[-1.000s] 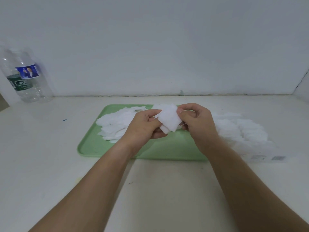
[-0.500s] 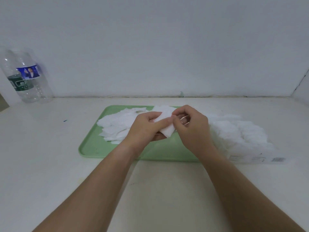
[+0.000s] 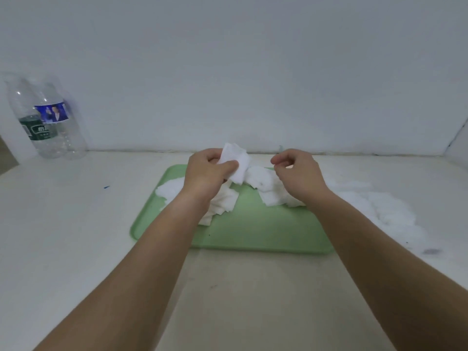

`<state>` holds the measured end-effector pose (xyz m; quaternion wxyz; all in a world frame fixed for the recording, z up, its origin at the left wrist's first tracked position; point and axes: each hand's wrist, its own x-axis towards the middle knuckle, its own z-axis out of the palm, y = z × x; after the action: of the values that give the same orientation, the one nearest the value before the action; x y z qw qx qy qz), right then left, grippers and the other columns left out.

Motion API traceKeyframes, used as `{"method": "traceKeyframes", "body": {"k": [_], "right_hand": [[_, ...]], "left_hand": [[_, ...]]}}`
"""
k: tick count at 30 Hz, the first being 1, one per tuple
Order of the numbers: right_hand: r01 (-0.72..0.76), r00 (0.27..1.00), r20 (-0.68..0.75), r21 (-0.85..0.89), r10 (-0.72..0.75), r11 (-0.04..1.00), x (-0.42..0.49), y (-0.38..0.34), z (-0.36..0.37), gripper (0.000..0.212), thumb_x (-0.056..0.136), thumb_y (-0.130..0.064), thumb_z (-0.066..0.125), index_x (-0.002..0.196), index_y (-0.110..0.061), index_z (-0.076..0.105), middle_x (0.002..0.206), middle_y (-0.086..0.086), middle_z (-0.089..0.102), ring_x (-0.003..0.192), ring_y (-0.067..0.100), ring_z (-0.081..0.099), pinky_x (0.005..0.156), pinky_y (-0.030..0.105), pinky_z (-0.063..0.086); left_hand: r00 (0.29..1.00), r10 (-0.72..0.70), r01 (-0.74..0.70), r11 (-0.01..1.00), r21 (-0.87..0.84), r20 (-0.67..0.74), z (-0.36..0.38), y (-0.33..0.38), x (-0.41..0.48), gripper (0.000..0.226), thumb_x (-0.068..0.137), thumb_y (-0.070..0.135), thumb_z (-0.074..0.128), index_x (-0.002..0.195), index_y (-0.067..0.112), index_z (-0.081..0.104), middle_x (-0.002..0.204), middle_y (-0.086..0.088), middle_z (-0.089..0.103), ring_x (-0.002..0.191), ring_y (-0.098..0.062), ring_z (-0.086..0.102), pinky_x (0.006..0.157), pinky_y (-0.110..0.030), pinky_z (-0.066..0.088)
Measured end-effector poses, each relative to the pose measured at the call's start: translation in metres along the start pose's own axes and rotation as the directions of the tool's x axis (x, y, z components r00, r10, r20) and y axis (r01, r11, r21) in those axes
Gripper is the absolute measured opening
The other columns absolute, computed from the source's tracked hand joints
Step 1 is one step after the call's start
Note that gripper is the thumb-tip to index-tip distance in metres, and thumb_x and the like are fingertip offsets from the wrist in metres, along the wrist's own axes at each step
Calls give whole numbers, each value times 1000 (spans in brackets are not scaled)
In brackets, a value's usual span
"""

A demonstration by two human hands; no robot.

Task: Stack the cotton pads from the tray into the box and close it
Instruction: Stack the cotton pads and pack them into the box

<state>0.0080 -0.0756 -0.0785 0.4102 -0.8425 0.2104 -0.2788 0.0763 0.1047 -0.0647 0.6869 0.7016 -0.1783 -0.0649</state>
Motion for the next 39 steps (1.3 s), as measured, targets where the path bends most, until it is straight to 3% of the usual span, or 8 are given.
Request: {"method": "traceKeyframes", "body": {"k": [4, 8, 11, 15, 23, 28, 34, 39], "right_hand": [[172, 979, 161, -313, -127, 934, 21, -1, 13, 18, 89, -15, 61, 102, -22, 70, 101, -11, 64, 87, 11, 59, 82, 29, 49], [138, 973, 230, -545, -11, 827, 38, -2, 24, 39, 78, -33, 75, 115, -22, 65, 111, -6, 60, 103, 19, 60, 87, 35, 51], [98, 966, 250, -581, 62, 808, 41, 2, 31, 44, 73, -34, 79, 112, -19, 64, 108, -2, 63, 99, 21, 60, 84, 36, 53], [99, 976, 217, -555, 29, 826, 38, 11, 35, 23, 79, -24, 70, 100, -19, 65, 105, 0, 64, 96, 21, 59, 76, 31, 48], [119, 990, -32, -294, -135, 948, 19, 12, 23, 17, 95, -22, 60, 98, -14, 74, 96, -1, 72, 92, 18, 63, 78, 29, 45], [121, 976, -191, 96, -101, 988, -6, -2, 9, 7, 93, -26, 66, 93, -22, 72, 84, -13, 66, 71, -1, 56, 68, 18, 43], [-155, 987, 69, 619, 143, 770, -33, -4, 5, 7, 94, -19, 68, 97, -13, 70, 78, -2, 68, 60, 10, 57, 45, 24, 44], [-246, 956, 290, 725, 40, 644, -42, -2, -1, 11, 89, -17, 66, 90, -7, 71, 71, 4, 64, 52, 11, 54, 41, 20, 40]], "left_hand": [[992, 49, -50, 999, -3, -119, -10, -17, 5, 17, 83, 9, 75, 93, 22, 71, 92, 4, 75, 89, -13, 71, 82, -32, 59], [981, 101, -102, 995, 5, -168, -18, -22, 5, 18, 82, 9, 76, 97, 17, 72, 93, 3, 74, 92, -14, 70, 84, -36, 60], [982, 95, -100, 995, -22, -163, -21, -24, 2, 17, 83, 7, 75, 97, 15, 71, 91, 0, 75, 87, -14, 70, 78, -35, 59], [982, 78, -86, 995, -40, -172, -20, -28, 2, 17, 83, 6, 75, 99, 12, 71, 90, 0, 74, 82, -12, 69, 73, -31, 57], [986, 57, -60, 998, -16, -157, -18, -31, -1, 17, 84, 7, 73, 99, 13, 70, 88, 2, 73, 77, -10, 68, 71, -31, 57], [990, 58, -61, 998, -24, -129, -17, -29, -4, 17, 84, 7, 74, 94, 19, 69, 87, 4, 73, 73, -5, 68, 65, -24, 57], [998, -48, 43, 993, -106, -37, -12, -25, -10, 29, 89, 6, 71, 115, 12, 59, 93, -6, 76, 72, -14, 75, 60, -23, 58], [996, -78, 79, 997, -25, 43, -10, -25, -13, 32, 93, 13, 68, 122, 16, 55, 100, -3, 74, 63, -14, 73, 60, -25, 60]]}}
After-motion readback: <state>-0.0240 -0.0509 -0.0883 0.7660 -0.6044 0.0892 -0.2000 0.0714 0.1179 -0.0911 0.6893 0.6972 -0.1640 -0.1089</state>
